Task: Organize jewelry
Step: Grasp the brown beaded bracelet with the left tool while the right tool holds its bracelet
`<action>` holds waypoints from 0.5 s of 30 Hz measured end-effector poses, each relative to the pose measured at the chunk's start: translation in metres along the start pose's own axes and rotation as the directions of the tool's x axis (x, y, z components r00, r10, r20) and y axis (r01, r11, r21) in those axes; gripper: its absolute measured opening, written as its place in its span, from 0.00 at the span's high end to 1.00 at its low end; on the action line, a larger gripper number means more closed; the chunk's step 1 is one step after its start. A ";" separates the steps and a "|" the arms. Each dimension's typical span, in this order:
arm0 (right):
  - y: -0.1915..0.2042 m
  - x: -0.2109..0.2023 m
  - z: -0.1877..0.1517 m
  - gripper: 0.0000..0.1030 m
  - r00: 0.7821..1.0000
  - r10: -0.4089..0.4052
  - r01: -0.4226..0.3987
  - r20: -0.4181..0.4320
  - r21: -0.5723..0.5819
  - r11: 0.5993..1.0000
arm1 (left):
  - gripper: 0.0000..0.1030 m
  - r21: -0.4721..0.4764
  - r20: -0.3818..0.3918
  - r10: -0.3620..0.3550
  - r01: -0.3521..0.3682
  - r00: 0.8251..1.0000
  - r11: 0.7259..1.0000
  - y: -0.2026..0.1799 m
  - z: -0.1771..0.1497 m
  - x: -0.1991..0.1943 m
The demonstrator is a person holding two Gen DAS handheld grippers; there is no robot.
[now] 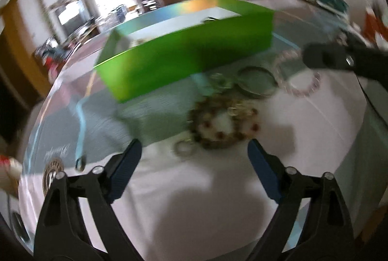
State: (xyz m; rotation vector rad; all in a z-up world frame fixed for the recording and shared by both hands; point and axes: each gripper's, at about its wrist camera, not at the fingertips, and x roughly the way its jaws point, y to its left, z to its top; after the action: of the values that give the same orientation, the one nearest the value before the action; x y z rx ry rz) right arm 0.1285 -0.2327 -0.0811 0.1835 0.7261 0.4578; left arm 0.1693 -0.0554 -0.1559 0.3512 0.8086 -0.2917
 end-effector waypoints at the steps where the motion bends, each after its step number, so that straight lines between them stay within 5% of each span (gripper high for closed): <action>1: -0.002 -0.001 -0.001 0.93 1.000 -0.003 0.003 -0.002 0.005 1.000 | 0.25 0.027 -0.008 -0.005 0.005 1.000 1.000 -0.005 0.001 0.002; 5: -0.007 -0.001 -0.002 0.93 1.000 0.003 -0.003 -0.007 0.023 1.000 | 0.42 0.070 -0.040 -0.041 0.044 0.998 0.997 -0.011 0.007 0.011; 11: -0.007 -0.001 -0.002 0.93 1.000 0.006 -0.006 -0.006 0.028 1.000 | 0.88 0.032 -0.067 -0.079 0.082 0.995 0.996 -0.006 0.012 0.020; 15: -0.007 0.001 -0.002 0.93 1.000 0.002 -0.002 -0.004 0.029 1.000 | 0.89 -0.013 -0.053 -0.104 0.104 0.993 0.995 0.003 0.010 0.018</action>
State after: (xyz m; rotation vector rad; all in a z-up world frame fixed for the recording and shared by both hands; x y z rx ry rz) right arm 0.1304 -0.2385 -0.0850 0.2103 0.7365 0.4502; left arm 0.1886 -0.0591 -0.1619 0.3083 0.8823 -0.3764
